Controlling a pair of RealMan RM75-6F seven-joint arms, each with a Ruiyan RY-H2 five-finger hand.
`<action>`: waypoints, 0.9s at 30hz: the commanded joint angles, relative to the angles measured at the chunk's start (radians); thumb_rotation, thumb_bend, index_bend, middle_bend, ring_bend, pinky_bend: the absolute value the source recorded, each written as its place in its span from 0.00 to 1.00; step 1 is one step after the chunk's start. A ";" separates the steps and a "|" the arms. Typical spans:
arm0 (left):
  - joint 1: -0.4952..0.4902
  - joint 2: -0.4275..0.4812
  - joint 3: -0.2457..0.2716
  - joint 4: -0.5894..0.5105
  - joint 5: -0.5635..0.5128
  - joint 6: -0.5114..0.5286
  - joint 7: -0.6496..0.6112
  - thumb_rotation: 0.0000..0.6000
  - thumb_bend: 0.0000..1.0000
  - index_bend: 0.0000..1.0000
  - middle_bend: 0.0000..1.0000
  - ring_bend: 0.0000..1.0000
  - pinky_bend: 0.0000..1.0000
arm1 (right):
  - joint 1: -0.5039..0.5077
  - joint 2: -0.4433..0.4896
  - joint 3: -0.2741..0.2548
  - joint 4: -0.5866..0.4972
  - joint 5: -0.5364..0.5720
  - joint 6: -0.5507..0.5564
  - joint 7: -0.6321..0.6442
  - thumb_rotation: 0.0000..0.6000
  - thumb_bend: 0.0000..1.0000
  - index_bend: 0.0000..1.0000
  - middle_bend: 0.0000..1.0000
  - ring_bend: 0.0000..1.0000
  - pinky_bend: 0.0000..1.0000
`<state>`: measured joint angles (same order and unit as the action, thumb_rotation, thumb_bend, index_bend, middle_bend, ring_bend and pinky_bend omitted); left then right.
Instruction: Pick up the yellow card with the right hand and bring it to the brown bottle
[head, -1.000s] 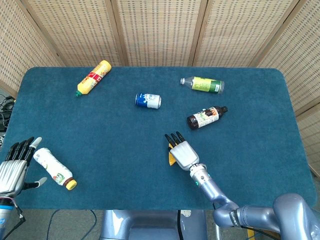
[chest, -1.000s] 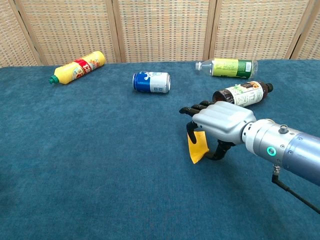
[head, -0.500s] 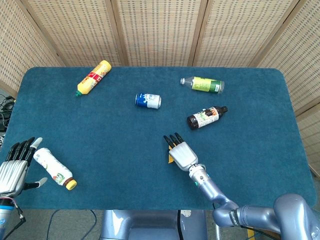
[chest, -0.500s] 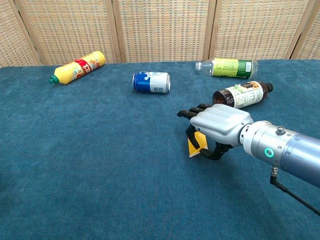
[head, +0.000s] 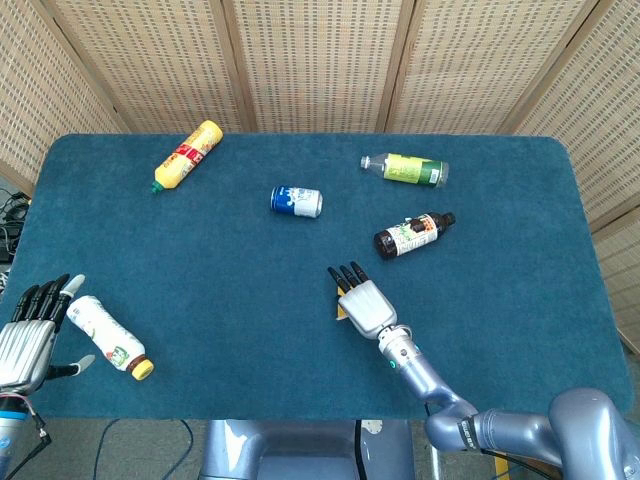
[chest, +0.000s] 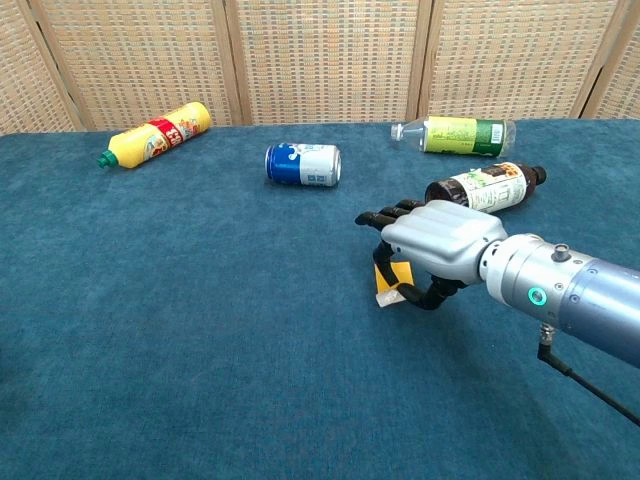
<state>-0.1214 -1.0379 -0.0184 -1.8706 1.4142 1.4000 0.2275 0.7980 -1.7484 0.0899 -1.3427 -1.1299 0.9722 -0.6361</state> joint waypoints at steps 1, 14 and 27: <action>0.000 0.000 0.000 0.000 -0.001 0.000 0.000 1.00 0.00 0.00 0.00 0.00 0.00 | -0.001 -0.001 0.011 0.012 -0.013 0.009 0.017 1.00 0.69 0.69 0.00 0.00 0.00; 0.000 0.009 0.004 -0.002 0.011 -0.002 -0.019 1.00 0.00 0.00 0.00 0.00 0.00 | -0.007 0.190 0.191 -0.061 -0.031 0.134 0.099 1.00 0.67 0.69 0.00 0.00 0.00; 0.012 0.018 0.027 -0.016 0.067 0.016 -0.029 1.00 0.00 0.00 0.00 0.00 0.00 | -0.074 0.409 0.183 -0.494 0.085 -0.059 0.383 1.00 0.67 0.70 0.00 0.00 0.00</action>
<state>-0.1104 -1.0205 0.0067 -1.8856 1.4794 1.4149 0.1994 0.7344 -1.3804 0.2836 -1.7743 -1.0661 0.9681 -0.3090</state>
